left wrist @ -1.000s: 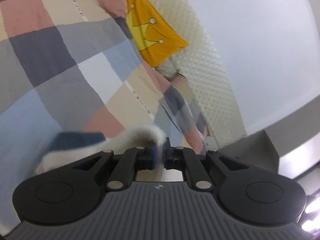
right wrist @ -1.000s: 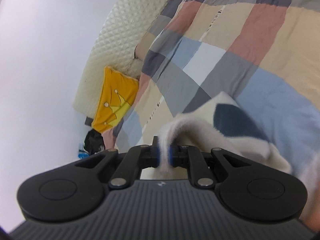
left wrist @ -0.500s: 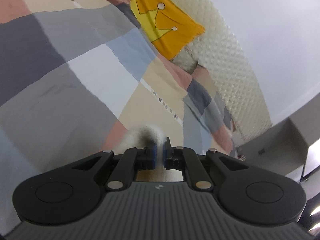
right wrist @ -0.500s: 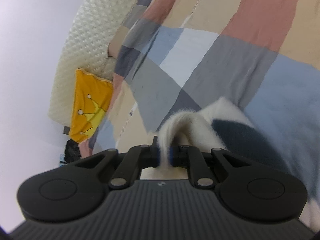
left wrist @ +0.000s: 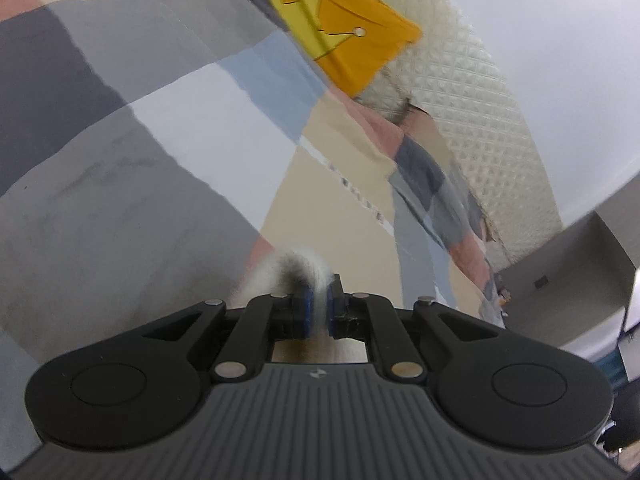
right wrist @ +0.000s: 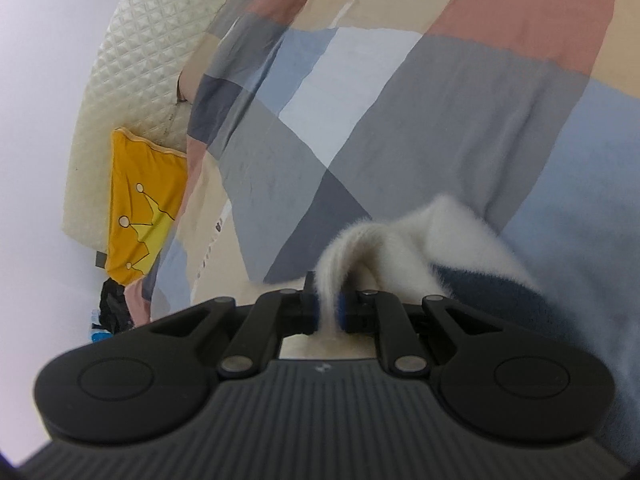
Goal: Fold large clothes
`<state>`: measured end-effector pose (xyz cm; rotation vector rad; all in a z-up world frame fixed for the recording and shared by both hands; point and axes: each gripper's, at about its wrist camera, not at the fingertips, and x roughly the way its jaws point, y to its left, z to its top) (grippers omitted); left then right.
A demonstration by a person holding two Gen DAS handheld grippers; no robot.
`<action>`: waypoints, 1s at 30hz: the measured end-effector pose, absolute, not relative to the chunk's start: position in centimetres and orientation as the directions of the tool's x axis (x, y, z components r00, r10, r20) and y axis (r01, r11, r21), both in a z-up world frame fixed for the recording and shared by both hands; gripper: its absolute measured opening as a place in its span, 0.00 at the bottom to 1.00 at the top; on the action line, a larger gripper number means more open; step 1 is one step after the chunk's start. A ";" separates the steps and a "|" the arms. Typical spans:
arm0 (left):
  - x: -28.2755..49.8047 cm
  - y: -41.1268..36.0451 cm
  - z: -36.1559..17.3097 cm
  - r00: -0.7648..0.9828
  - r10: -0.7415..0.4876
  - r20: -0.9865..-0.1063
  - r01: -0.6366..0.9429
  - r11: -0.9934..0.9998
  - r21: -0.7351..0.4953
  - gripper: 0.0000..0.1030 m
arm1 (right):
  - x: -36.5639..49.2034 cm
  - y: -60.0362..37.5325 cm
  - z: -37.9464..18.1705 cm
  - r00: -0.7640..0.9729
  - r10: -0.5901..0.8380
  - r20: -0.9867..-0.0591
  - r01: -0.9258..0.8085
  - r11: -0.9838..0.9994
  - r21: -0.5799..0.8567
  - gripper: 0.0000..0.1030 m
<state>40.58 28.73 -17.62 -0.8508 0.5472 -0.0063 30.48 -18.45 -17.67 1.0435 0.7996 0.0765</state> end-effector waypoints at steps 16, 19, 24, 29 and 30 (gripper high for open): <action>38.6 21.0 -13.3 0.852 -0.230 -0.470 -0.054 0.854 -0.517 0.68 | 28.8 -14.9 -13.8 0.723 0.510 -0.467 0.029 0.653 0.757 0.74; 38.8 19.1 -14.0 0.839 -0.176 -0.515 -0.081 0.896 -0.437 0.68 | 28.8 -13.2 -13.7 0.670 0.536 -0.513 -0.037 0.714 0.699 0.74; 39.4 17.9 -16.0 0.813 -0.133 -0.567 -0.122 0.913 -0.389 0.68 | 28.1 -10.7 -13.5 0.675 0.448 -0.586 -0.098 0.842 0.531 0.72; 39.9 18.1 -16.2 0.800 -0.104 -0.591 -0.134 0.929 -0.344 0.68 | 27.9 -10.7 -13.3 0.728 0.345 -0.592 -0.083 0.902 0.424 0.71; 39.9 18.1 -16.1 0.798 -0.087 -0.596 -0.139 0.936 -0.323 0.68 | 28.0 -10.8 -13.2 0.740 0.320 -0.591 -0.079 0.915 0.396 0.71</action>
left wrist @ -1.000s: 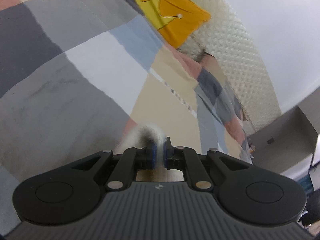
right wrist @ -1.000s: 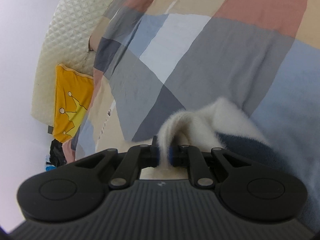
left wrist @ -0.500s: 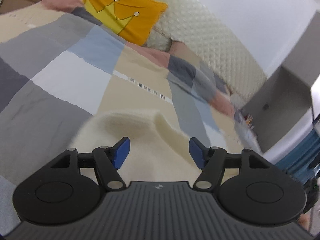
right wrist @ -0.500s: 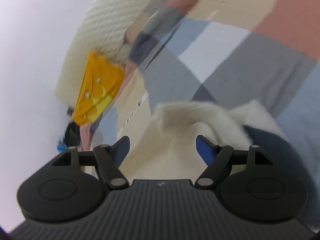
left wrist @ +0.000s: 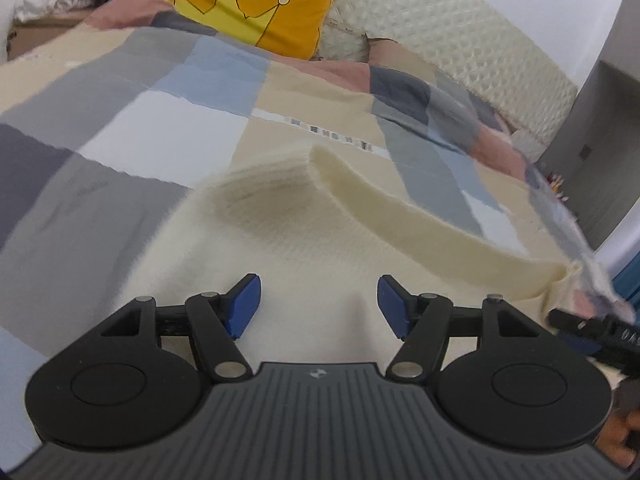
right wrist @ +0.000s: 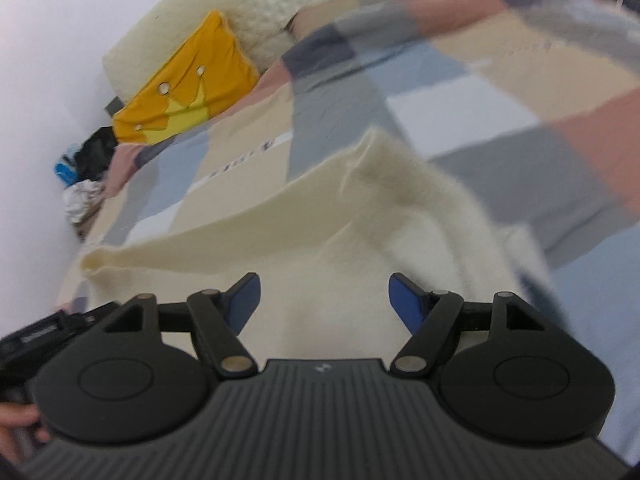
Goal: Fold large clothes
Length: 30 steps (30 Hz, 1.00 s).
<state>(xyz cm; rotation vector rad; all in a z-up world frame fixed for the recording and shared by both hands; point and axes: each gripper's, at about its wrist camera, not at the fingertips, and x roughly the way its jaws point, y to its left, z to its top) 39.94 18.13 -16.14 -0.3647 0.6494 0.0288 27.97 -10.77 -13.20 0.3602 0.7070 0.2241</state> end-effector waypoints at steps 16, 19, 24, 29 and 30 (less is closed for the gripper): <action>42.3 19.6 -17.4 0.753 0.039 -0.657 -0.214 0.959 -0.188 0.67 | 32.9 -10.9 -15.0 0.782 0.095 -0.616 -0.046 0.994 0.095 0.64; 43.3 20.6 -18.6 0.716 -0.007 -0.698 -0.220 0.947 -0.234 0.67 | 34.0 -12.3 -17.0 0.713 0.161 -0.682 -0.043 0.981 0.187 0.64; 44.0 21.3 -19.7 0.693 -0.033 -0.720 -0.230 0.937 -0.264 0.67 | 34.5 -12.3 -17.9 0.689 0.185 -0.701 -0.049 0.977 0.209 0.64; 43.5 20.7 -19.2 0.706 -0.013 -0.708 -0.222 0.945 -0.238 0.67 | 34.0 -11.7 -17.9 0.699 0.170 -0.694 -0.058 0.982 0.182 0.65; 43.3 20.5 -19.0 0.710 -0.006 -0.704 -0.220 0.948 -0.231 0.67 | 33.9 -11.9 -17.9 0.702 0.173 -0.691 -0.056 0.980 0.189 0.65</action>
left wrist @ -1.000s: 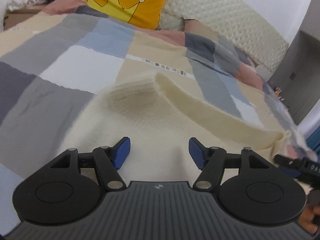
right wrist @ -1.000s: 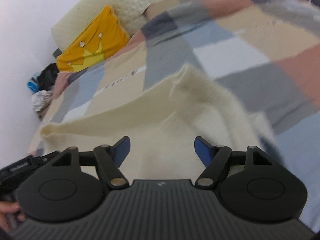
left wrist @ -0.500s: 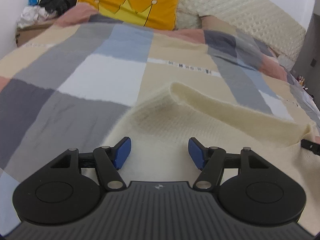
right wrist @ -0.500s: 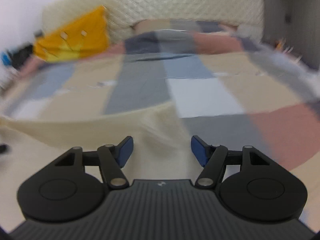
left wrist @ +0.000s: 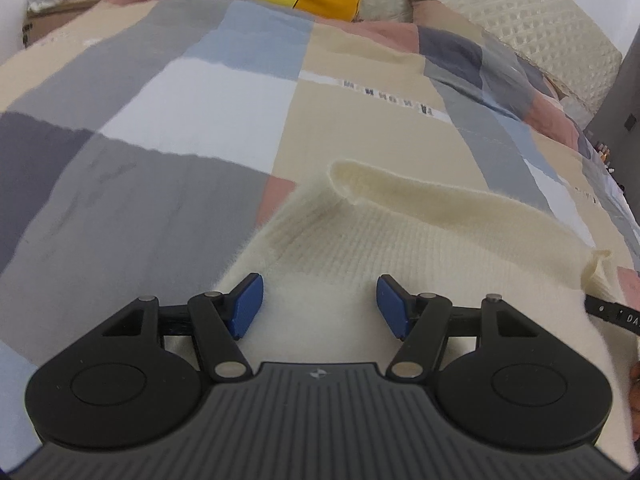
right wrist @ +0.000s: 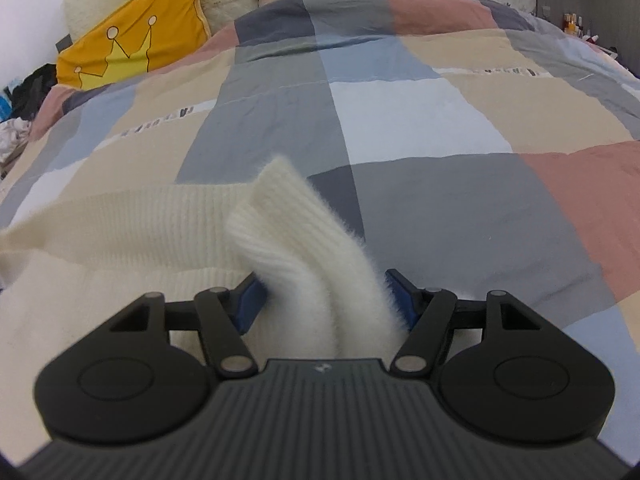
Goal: Fold large clothes
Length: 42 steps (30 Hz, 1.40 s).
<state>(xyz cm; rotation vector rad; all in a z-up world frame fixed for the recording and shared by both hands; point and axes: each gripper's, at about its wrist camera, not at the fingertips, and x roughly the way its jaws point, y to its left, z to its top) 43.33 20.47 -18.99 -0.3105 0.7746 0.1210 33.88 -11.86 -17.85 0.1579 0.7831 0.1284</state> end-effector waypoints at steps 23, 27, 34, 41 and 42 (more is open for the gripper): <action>28.2 12.3 -10.3 0.815 -0.035 -0.579 -0.133 0.960 -0.246 0.67 | 19.8 -12.8 -9.1 0.815 0.254 -0.520 -0.145 0.960 0.241 0.65; 25.1 10.4 -9.8 0.823 -0.066 -0.565 -0.102 0.960 -0.262 0.67 | 16.7 -13.0 -8.4 0.824 0.271 -0.498 -0.148 0.951 0.272 0.65; 20.1 8.3 -9.9 0.827 -0.110 -0.551 -0.061 0.957 -0.283 0.67 | 11.5 -13.4 -7.7 0.851 0.299 -0.432 -0.145 0.924 0.354 0.65; 16.9 8.4 -12.0 0.806 -0.163 -0.569 -0.088 0.918 -0.388 0.67 | 7.7 -11.2 -8.9 0.826 0.354 -0.438 -0.166 0.896 0.412 0.66; 16.7 8.6 -12.3 0.803 -0.163 -0.573 -0.098 0.913 -0.396 0.67 | 7.5 -10.6 -9.0 0.814 0.373 -0.445 -0.183 0.892 0.413 0.67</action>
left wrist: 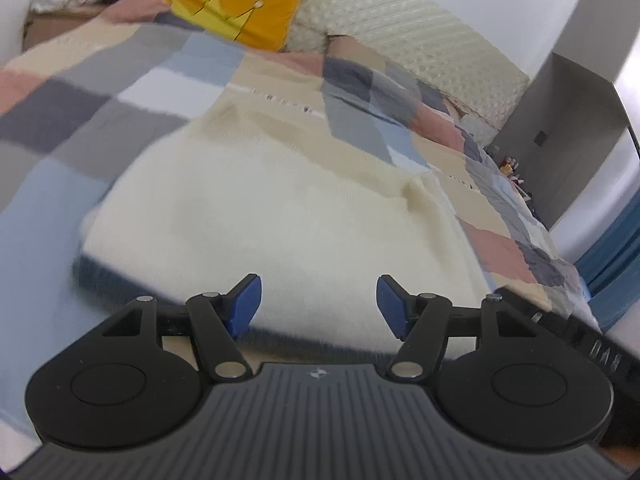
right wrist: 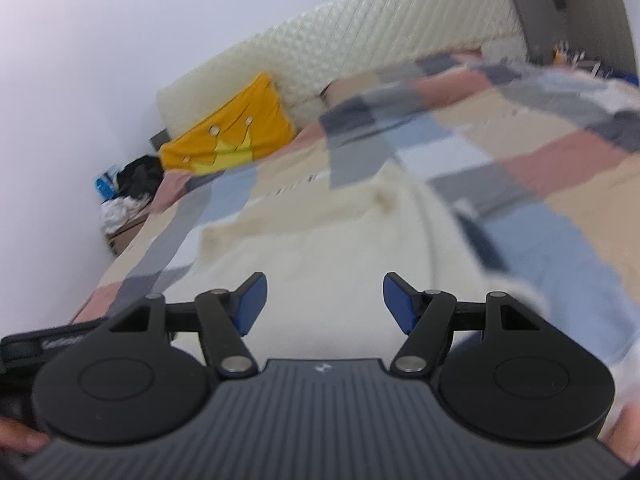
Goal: Fold large clothes
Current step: 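Press and smooth the folded sweater with both open grippers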
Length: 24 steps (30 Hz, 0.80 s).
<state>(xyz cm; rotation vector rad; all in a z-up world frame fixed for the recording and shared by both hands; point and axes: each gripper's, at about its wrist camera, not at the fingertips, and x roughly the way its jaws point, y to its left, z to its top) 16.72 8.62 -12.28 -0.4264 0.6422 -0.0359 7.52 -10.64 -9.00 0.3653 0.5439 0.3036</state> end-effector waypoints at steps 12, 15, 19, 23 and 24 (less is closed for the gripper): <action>17.7 11.2 -16.6 0.736 -0.278 -0.618 -0.221 0.763 -0.607 0.76 | 10.0 -10.9 -14.2 0.649 0.579 -0.494 -0.054 0.683 0.729 0.75; 18.2 12.0 -17.2 0.725 -0.284 -0.628 -0.250 0.741 -0.624 0.77 | 10.1 -11.0 -15.4 0.614 0.624 -0.483 -0.015 0.621 0.784 0.85; 18.5 12.6 -17.9 0.723 -0.281 -0.631 -0.279 0.717 -0.639 0.78 | 10.5 -10.5 -16.5 0.572 0.673 -0.470 0.011 0.566 0.824 0.84; 18.8 13.7 -18.4 0.735 -0.269 -0.622 -0.318 0.674 -0.667 0.78 | 10.6 -10.4 -17.7 0.553 0.690 -0.467 0.068 0.522 0.851 0.85; 18.8 14.1 -18.7 0.739 -0.270 -0.617 -0.332 0.651 -0.682 0.78 | 10.6 -10.7 -18.2 0.555 0.695 -0.457 0.094 0.494 0.864 0.85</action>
